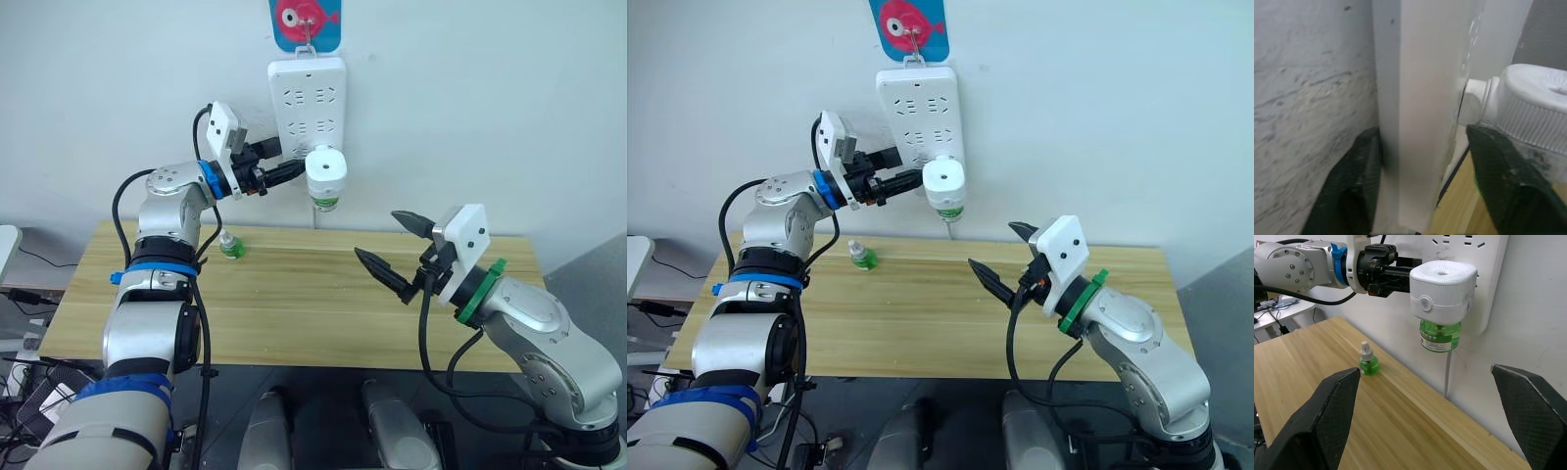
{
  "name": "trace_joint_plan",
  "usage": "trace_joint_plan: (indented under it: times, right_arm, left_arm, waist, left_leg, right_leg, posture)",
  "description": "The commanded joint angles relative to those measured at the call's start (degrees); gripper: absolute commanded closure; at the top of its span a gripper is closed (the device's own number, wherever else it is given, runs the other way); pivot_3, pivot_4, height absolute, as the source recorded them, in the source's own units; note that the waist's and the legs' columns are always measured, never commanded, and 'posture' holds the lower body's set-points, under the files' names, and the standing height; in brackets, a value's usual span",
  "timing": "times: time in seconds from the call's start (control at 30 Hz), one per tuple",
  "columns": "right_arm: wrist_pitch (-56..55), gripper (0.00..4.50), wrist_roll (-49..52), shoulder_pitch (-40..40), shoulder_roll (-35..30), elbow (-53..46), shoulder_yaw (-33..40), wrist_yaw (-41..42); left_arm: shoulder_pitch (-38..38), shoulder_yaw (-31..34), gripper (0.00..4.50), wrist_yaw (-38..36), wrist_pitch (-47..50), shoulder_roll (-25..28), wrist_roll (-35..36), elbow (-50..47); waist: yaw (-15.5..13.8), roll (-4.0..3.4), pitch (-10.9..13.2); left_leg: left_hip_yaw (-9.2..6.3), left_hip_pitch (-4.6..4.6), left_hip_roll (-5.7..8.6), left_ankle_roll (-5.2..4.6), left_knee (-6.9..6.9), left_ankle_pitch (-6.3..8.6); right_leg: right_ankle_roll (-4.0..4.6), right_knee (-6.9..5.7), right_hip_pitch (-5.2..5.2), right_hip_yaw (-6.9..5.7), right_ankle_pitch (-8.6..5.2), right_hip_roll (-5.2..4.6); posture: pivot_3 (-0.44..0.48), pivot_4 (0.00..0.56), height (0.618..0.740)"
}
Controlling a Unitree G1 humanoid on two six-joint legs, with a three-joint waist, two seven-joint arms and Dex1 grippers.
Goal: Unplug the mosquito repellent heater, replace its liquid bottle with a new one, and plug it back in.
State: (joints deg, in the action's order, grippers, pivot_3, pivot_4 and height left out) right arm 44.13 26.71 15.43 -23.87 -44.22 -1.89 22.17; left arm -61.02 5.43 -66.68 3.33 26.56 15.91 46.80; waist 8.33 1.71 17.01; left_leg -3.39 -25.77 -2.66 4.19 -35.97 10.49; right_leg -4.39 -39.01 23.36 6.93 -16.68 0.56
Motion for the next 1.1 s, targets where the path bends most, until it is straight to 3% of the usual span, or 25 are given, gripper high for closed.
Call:
trace_joint_plan:
  times: [0.03, 0.13, 0.47, 1.07, 1.1]
  right_arm:
    - [-0.67, 0.00, -0.80, 2.56, 1.31, -1.44, -0.76, -2.42]
    - [0.59, 0.00, -3.45, 5.37, 3.23, -0.22, -2.60, -6.28]
    - [2.27, 0.00, -13.29, 13.77, 10.80, 5.51, -9.67, -16.48]
    - [-6.40, 0.00, -22.79, 22.39, 20.71, 22.40, -12.18, -18.95]
    - [-6.86, 0.19, -23.06, 22.73, 20.97, 23.10, -11.96, -19.04]
  left_arm:
    - [-0.31, -0.02, 2.96, -1.42, 0.32, 0.29, 0.73, -3.44]
    - [0.40, -0.31, 3.18, -2.00, 0.93, 0.43, 0.45, -4.35]
    - [1.05, -0.45, 3.18, -1.57, 1.62, 0.12, 0.30, -5.45]
    - [1.54, -0.71, 3.18, -1.11, 2.59, 0.16, 0.40, -7.41]
    - [1.51, -0.70, 3.18, -0.98, 2.57, 0.13, 0.38, -7.40]
  waist:
    - [-0.06, 0.03, 0.22]
    - [-0.05, 0.05, 0.27]
    - [0.00, 0.03, 0.29]
    - [0.10, 0.03, 0.29]
    - [0.09, 0.03, 0.29]
  left_leg:
    - [-0.01, 0.00, 0.00, 0.00, 0.00, 0.00]
    - [-0.01, 0.00, 0.00, 0.01, -0.08, -0.02]
    - [-0.05, -0.03, 0.00, 0.01, -0.03, -0.02]
    - [-0.07, -0.07, 0.00, 0.01, -0.03, -0.02]
    - [-0.08, -0.08, 0.01, 0.01, -0.03, -0.02]
  right_leg:
    - [0.00, -0.02, 0.00, -0.01, 0.00, 0.00]
    - [0.01, -0.04, -0.01, 0.01, 0.01, 0.00]
    - [0.13, -0.03, 0.04, -0.04, 0.08, -0.01]
    - [0.27, -0.03, 0.07, -0.09, 0.18, -0.03]
    - [0.27, -0.04, 0.07, -0.09, 0.19, -0.03]
  posture:
    - [-0.281, 0.321, 0.735]
    - [-0.283, 0.323, 0.735]
    - [-0.290, 0.317, 0.735]
    - [-0.277, 0.299, 0.735]
    - [-0.275, 0.297, 0.735]
